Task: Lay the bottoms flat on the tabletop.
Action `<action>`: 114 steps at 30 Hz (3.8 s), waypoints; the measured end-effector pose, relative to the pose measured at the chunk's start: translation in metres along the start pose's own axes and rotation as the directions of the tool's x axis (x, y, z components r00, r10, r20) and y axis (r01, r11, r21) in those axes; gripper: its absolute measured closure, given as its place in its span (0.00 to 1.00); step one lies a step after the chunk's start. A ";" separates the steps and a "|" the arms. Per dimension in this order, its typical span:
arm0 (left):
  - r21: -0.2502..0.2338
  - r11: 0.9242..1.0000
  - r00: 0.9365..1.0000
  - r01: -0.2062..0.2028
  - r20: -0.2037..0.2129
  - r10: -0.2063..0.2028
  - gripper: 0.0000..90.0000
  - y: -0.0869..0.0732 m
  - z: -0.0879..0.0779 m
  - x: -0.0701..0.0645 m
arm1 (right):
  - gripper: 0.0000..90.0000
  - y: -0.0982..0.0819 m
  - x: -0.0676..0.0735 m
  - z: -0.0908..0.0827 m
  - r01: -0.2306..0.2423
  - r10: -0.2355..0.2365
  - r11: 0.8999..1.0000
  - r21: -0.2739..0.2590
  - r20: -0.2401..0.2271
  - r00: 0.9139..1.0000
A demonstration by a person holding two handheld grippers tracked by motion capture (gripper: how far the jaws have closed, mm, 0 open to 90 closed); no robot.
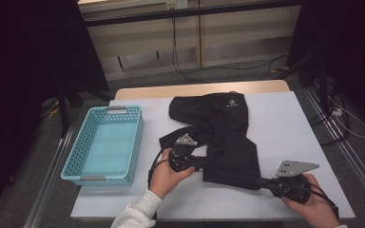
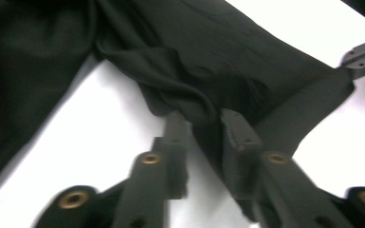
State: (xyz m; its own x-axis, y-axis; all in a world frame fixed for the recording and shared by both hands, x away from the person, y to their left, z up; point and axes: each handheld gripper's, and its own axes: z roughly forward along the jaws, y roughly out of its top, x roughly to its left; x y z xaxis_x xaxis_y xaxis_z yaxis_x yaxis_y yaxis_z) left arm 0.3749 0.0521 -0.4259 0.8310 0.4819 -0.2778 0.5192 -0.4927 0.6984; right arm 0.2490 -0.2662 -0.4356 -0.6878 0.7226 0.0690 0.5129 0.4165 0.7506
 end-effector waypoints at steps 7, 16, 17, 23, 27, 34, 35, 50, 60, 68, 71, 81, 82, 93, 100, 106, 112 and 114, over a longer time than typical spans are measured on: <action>-0.058 0.998 0.998 0.006 -0.064 -0.010 0.48 0.002 0.001 0.013 | 0.66 0.002 -0.014 0.002 -0.074 0.077 0.996 -0.058 0.051 0.996; -0.039 0.999 0.992 0.007 -0.126 -0.012 0.40 0.001 0.016 0.027 | 0.58 0.007 -0.041 0.023 -0.151 0.156 0.988 -0.041 0.197 0.968; -0.042 0.999 0.991 0.011 -0.135 -0.017 0.41 0.000 0.019 0.029 | 0.58 0.009 -0.043 0.030 -0.169 0.172 0.985 -0.031 0.219 0.960; -0.036 0.999 0.990 0.017 -0.142 -0.022 0.40 -0.001 0.020 0.033 | 0.60 0.013 -0.045 0.042 -0.186 0.185 0.982 -0.020 0.218 0.958; -0.045 0.999 0.989 0.007 -0.145 -0.014 0.37 0.000 0.020 0.031 | 0.70 0.018 -0.047 0.053 -0.188 0.184 0.982 -0.006 0.231 0.955; -0.042 0.999 0.990 0.005 -0.138 -0.010 0.37 -0.001 0.021 0.030 | 0.98 0.021 -0.040 0.057 -0.169 0.166 0.986 0.006 0.140 0.976; -0.040 0.999 0.991 0.005 -0.137 -0.010 0.36 -0.001 0.021 0.030 | 0.99 0.023 -0.036 0.057 -0.153 0.150 0.988 0.017 0.129 0.980; -0.036 0.999 0.991 0.003 -0.133 -0.008 0.36 -0.003 0.022 0.028 | 0.73 0.025 -0.015 0.051 -0.087 0.086 0.996 0.031 0.053 0.995; -0.040 0.999 0.990 0.006 -0.139 -0.011 0.35 -0.007 0.014 0.031 | 0.53 0.031 -0.051 0.046 -0.211 0.221 0.975 -0.076 0.189 0.957; -0.059 0.998 0.987 0.006 -0.161 -0.016 0.33 -0.014 -0.002 0.033 | 0.52 0.050 -0.071 0.062 -0.238 0.264 0.962 -0.136 0.235 0.935; -0.064 0.998 0.983 0.017 -0.180 -0.028 0.32 -0.019 -0.007 0.036 | 0.54 0.055 -0.079 0.068 -0.253 0.283 0.956 -0.147 0.245 0.927; -0.083 0.996 0.983 0.028 -0.178 -0.043 0.30 -0.022 -0.014 0.037 | 0.75 0.060 -0.080 0.099 -0.207 0.203 0.978 -0.013 0.262 0.944; -0.083 0.996 0.983 0.028 -0.178 -0.043 0.30 -0.022 -0.014 0.037 | 0.75 0.060 -0.080 0.099 -0.207 0.203 0.978 -0.013 0.262 0.944; -0.069 0.997 0.982 0.018 -0.185 -0.031 0.30 -0.022 -0.014 0.040 | 1.00 0.058 -0.094 0.088 -0.240 0.245 0.969 -0.052 0.216 0.945; -0.077 0.997 0.981 0.026 -0.188 -0.040 0.30 -0.022 -0.015 0.039 | 1.00 0.053 -0.110 0.080 -0.258 0.267 0.964 -0.069 0.236 0.934; -0.068 0.997 0.982 0.027 -0.184 -0.039 0.30 -0.024 -0.015 0.041 | 1.00 0.051 -0.120 0.075 -0.244 0.251 0.968 -0.059 0.286 0.925; -0.067 0.997 0.982 0.028 -0.186 -0.040 0.30 -0.024 -0.016 0.041 | 1.00 0.046 -0.126 0.075 -0.242 0.239 0.970 -0.028 0.303 0.922; -0.067 0.997 0.982 0.033 -0.185 -0.045 0.30 -0.024 -0.016 0.040 | 1.00 0.046 -0.126 0.074 -0.242 0.239 0.970 -0.028 0.304 0.922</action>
State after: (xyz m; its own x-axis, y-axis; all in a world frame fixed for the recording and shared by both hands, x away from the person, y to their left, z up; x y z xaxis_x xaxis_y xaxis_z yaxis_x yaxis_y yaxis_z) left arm 0.3928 0.0948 -0.4438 0.7552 0.6297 -0.1819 0.5320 -0.4268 0.7313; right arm 0.3977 -0.2975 -0.4585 -0.3562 0.9334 0.0433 0.6495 0.2140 0.7297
